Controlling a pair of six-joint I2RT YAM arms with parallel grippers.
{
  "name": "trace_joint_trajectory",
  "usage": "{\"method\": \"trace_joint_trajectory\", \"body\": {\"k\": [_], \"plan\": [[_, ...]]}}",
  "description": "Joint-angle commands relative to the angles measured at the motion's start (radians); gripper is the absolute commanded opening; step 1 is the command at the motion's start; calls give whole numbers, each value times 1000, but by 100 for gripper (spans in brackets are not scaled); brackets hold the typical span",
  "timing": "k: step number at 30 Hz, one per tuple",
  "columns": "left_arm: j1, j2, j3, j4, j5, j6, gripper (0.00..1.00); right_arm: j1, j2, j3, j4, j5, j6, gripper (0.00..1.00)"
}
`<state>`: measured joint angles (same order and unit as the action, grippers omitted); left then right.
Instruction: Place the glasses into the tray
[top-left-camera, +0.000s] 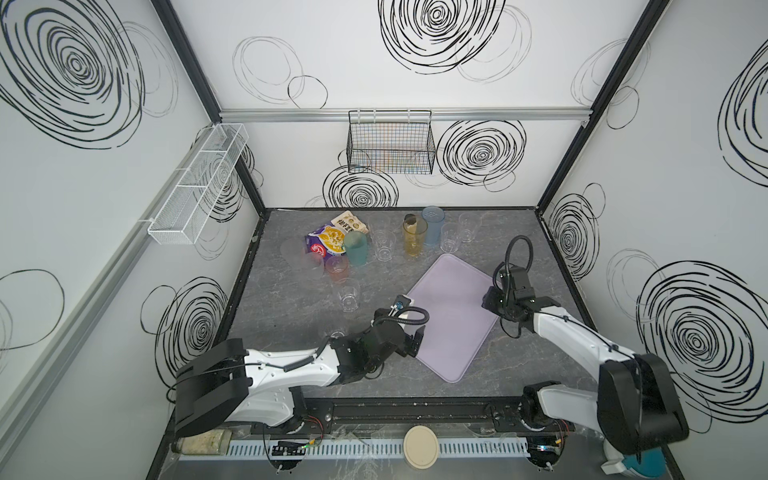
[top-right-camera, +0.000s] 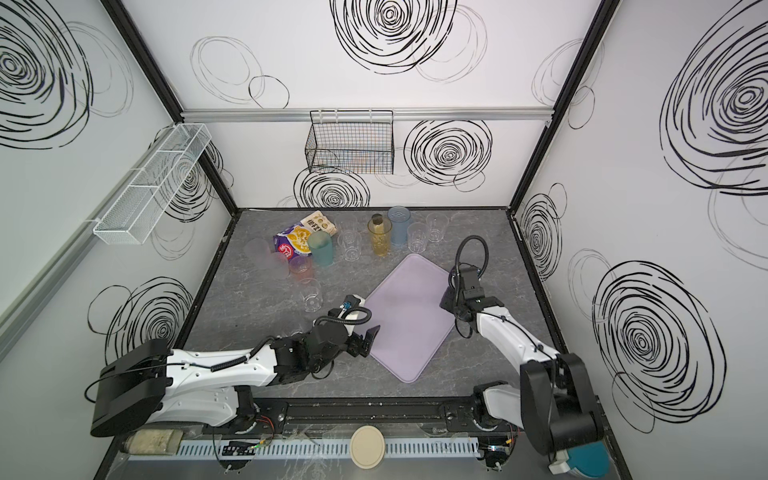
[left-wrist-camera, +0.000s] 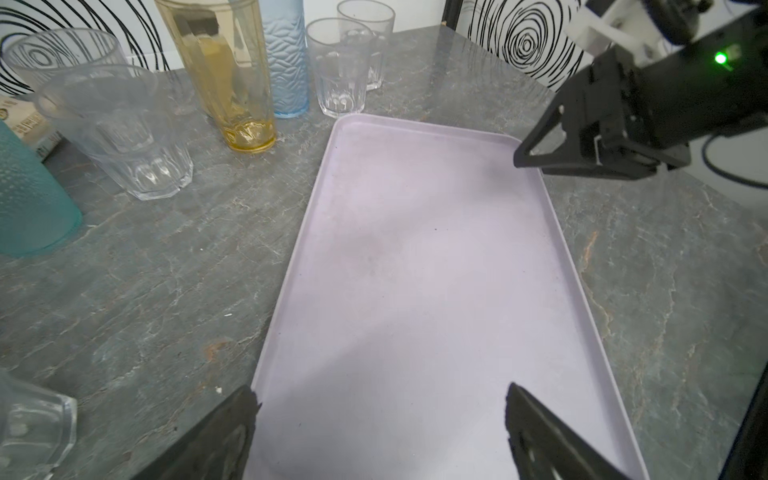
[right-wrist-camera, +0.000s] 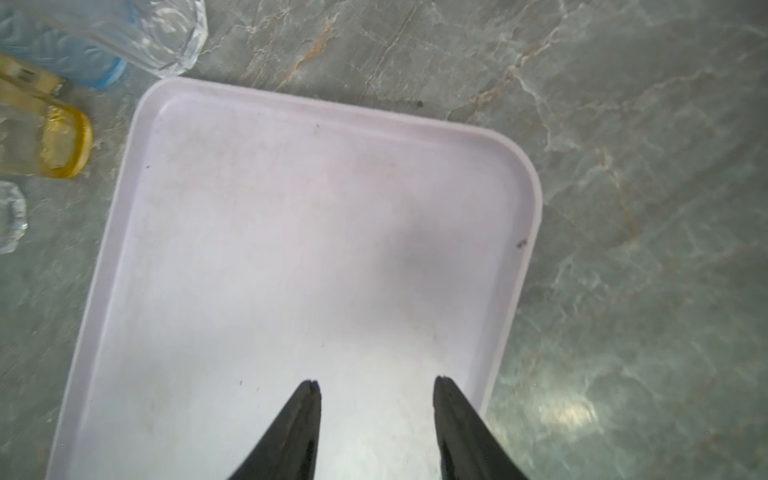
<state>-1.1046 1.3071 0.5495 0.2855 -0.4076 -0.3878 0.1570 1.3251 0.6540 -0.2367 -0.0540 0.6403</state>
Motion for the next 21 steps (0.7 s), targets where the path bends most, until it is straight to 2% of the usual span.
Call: {"method": "trace_joint_trajectory", "body": {"k": [1, 4, 8, 16, 21], "plan": [[30, 60, 56, 19, 69, -28, 96, -65, 162, 106, 16, -11, -29, 49], [60, 122, 92, -4, 129, -36, 96, -107, 251, 120, 61, -38, -35, 49], [79, 188, 120, -30, 152, -37, 96, -159, 272, 98, 92, -48, -34, 49], [155, 276, 120, -13, 156, -90, 95, -227, 161, -32, 105, -88, -34, 49], [168, 336, 149, 1, 188, -92, 94, -225, 73, -112, 93, -116, -15, 48]]}}
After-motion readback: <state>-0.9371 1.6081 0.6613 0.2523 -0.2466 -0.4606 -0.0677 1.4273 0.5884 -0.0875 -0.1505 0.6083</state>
